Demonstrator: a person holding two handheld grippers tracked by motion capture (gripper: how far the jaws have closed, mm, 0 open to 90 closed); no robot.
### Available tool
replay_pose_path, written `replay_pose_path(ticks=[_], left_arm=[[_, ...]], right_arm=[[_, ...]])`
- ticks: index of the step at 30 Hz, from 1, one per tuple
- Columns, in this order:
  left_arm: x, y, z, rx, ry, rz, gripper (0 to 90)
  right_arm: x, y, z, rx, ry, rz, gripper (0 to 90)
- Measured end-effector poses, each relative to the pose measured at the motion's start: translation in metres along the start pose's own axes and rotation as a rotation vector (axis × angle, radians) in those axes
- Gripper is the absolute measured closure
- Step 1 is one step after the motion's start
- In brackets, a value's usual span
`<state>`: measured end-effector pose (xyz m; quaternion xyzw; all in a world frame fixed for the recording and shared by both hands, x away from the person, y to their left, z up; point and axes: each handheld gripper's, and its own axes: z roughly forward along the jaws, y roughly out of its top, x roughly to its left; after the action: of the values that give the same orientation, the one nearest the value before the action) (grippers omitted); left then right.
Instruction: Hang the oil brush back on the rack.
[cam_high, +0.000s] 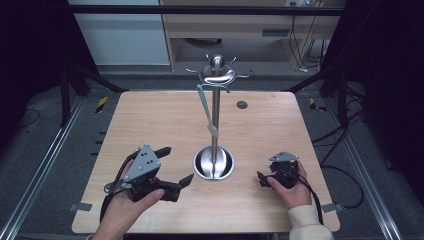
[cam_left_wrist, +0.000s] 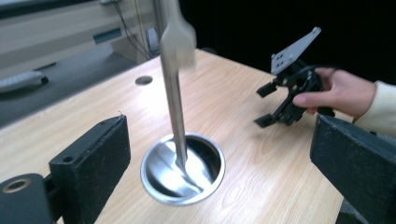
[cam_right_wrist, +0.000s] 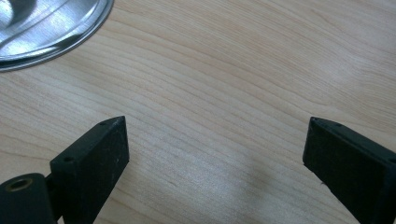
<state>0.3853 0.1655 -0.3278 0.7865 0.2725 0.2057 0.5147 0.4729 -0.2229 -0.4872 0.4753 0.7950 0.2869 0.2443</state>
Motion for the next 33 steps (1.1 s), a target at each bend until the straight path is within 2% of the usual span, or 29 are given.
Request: replay_pose_path(ticks=[6, 10, 12, 20, 22, 24, 27, 33], left_arm=[[0.009, -0.023, 0.004, 0.042, 0.03, -0.008, 4.3], [0.016, -0.039, 0.008, 0.082, 0.071, 0.019, 4.1], [0.02, -0.046, 0.011, 0.086, 0.068, -0.005, 4.1], [0.037, -0.073, 0.017, 0.128, 0.103, -0.055, 4.1], [0.042, -0.079, 0.018, 0.145, 0.115, -0.057, 4.1], [0.046, -0.085, 0.019, 0.171, 0.134, -0.042, 4.1], [0.051, -0.092, 0.02, 0.181, 0.137, -0.066, 4.1], [0.061, -0.105, 0.024, 0.216, 0.168, -0.07, 4.1]], right_arm=[[0.001, 0.0, 0.001, 0.004, 0.003, 0.003, 7.7], [0.001, 0.0, 0.0, 0.005, 0.004, 0.002, 7.7], [0.001, 0.0, 0.001, 0.006, 0.004, 0.0, 7.7], [0.001, 0.0, 0.001, 0.006, 0.003, -0.003, 7.8], [0.001, 0.0, 0.001, 0.005, 0.002, -0.002, 7.9], [0.001, -0.001, 0.001, 0.007, 0.002, -0.003, 8.0], [0.001, -0.001, 0.001, 0.007, 0.002, -0.005, 8.0], [0.001, -0.001, 0.001, 0.007, 0.002, -0.008, 8.0]])
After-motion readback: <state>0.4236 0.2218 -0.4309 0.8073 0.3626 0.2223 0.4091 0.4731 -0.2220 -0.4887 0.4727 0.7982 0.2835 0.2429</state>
